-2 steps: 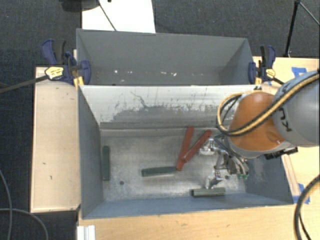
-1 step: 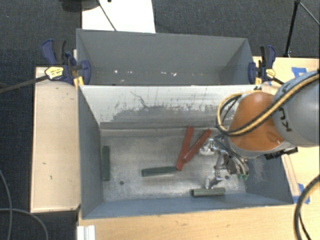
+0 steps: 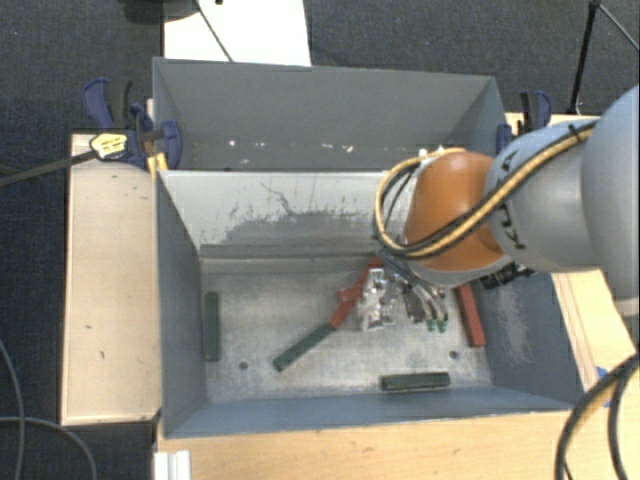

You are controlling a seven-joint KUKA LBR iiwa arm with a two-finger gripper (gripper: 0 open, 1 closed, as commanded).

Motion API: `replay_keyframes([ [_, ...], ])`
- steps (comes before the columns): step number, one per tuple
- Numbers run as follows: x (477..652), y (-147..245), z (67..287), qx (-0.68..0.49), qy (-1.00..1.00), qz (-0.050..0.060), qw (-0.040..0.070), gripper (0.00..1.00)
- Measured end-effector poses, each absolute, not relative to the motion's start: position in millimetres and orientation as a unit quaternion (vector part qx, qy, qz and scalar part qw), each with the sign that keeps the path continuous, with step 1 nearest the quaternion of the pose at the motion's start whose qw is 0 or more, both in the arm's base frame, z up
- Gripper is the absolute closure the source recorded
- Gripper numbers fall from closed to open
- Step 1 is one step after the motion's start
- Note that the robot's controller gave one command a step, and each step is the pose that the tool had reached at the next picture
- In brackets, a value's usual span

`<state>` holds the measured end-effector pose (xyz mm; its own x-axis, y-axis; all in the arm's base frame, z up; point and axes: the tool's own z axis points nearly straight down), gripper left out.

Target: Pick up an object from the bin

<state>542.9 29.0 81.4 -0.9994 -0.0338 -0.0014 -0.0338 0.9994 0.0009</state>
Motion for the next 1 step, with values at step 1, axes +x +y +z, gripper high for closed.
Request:
replay_keyframes([
  [1, 542.6, 28.7, 81.2, -0.018, 1.000, 0.000, 0.000, 0.00],
])
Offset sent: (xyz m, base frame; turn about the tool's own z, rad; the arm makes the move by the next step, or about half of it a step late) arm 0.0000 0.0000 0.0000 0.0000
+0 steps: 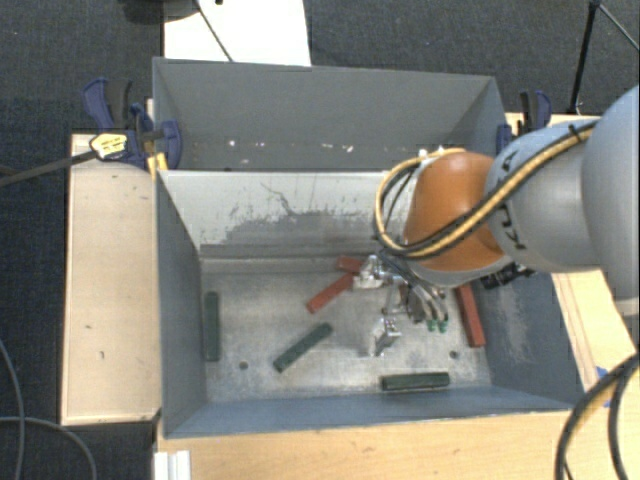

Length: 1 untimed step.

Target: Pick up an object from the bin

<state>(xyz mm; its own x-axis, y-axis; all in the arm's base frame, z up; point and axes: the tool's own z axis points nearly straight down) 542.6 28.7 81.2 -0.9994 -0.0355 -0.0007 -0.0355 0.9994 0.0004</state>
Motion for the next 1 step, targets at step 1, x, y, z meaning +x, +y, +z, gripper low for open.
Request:
replay_keyframes([
  [1, 542.6, 28.7, 81.2, -0.018, 1.000, 0.000, 0.000, 0.00],
])
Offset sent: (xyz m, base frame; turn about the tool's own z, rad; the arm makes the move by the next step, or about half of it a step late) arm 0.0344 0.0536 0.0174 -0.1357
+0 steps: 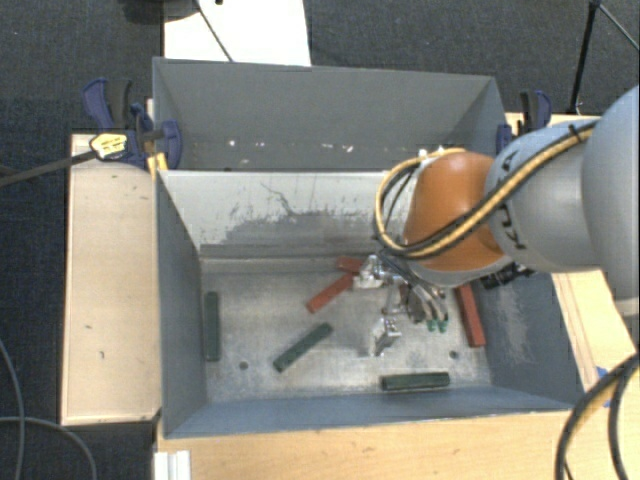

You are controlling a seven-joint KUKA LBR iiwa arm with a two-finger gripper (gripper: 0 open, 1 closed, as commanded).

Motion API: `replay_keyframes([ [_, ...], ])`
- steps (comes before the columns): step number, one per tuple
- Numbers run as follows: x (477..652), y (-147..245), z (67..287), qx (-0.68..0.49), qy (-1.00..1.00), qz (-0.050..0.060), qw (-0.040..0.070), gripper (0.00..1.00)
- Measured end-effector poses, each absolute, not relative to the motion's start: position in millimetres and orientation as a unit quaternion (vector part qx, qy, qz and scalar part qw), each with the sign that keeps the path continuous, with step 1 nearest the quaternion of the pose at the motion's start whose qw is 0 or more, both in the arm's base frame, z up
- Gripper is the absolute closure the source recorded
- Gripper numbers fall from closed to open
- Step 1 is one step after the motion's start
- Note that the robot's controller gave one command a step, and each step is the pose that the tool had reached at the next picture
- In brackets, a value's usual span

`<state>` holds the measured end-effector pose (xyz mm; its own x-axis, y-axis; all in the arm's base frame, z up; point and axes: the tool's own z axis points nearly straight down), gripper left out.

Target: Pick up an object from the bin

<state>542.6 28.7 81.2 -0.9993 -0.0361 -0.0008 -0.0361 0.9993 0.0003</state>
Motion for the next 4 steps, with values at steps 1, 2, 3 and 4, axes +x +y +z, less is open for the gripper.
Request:
replay_keyframes([
  [1, 562.0, 57.5, 91.0, -0.053, 0.999, 0.000, 0.001, 0.00],
  [2, 541.3, 75.5, 90.2, -0.070, 0.998, 0.000, 0.001, 0.00],
  [3, 541.5, 125.5, 74.6, -0.209, 0.978, 0.001, 0.007, 1.00],
  [4, 541.5, 125.5, 74.6, -0.209, 0.978, 0.001, 0.007, 1.00],
])
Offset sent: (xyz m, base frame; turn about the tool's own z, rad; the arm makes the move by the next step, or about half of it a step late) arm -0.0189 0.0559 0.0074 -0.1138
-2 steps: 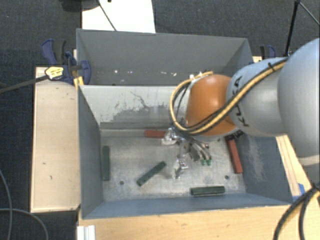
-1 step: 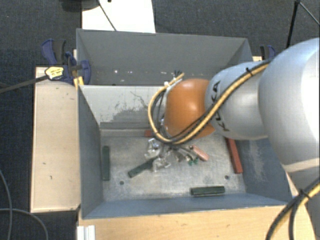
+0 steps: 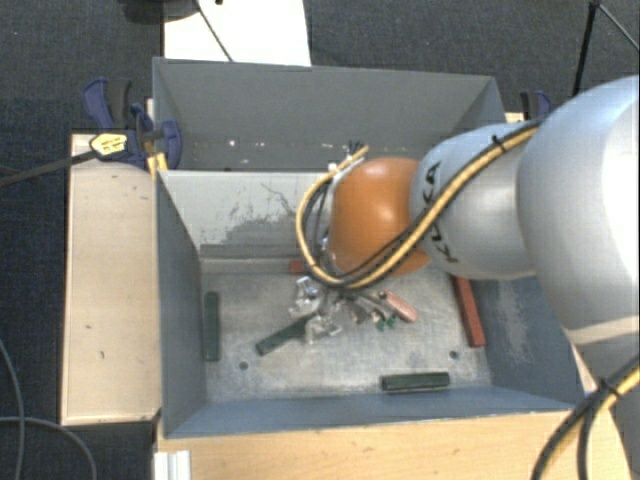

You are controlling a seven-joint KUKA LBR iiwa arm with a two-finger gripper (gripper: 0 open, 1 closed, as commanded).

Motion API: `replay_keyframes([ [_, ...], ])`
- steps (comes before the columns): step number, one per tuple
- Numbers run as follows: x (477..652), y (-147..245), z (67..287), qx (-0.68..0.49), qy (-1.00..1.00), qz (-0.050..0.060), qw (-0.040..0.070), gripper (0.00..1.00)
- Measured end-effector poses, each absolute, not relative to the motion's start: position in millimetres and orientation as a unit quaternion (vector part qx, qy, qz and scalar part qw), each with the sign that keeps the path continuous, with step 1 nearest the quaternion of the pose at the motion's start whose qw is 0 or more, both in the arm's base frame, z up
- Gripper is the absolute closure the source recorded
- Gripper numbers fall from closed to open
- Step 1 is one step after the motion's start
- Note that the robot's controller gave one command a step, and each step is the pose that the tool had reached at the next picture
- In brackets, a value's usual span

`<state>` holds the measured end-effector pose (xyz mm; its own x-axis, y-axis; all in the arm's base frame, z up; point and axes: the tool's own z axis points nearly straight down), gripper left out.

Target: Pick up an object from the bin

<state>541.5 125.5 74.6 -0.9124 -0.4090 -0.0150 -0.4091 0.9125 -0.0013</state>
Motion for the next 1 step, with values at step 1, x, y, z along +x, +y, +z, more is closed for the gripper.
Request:
replay_keyframes([
  [1, 530.1, 153.4, 276.6, -0.254, 0.967, 0.000, 0.000, 1.00],
])
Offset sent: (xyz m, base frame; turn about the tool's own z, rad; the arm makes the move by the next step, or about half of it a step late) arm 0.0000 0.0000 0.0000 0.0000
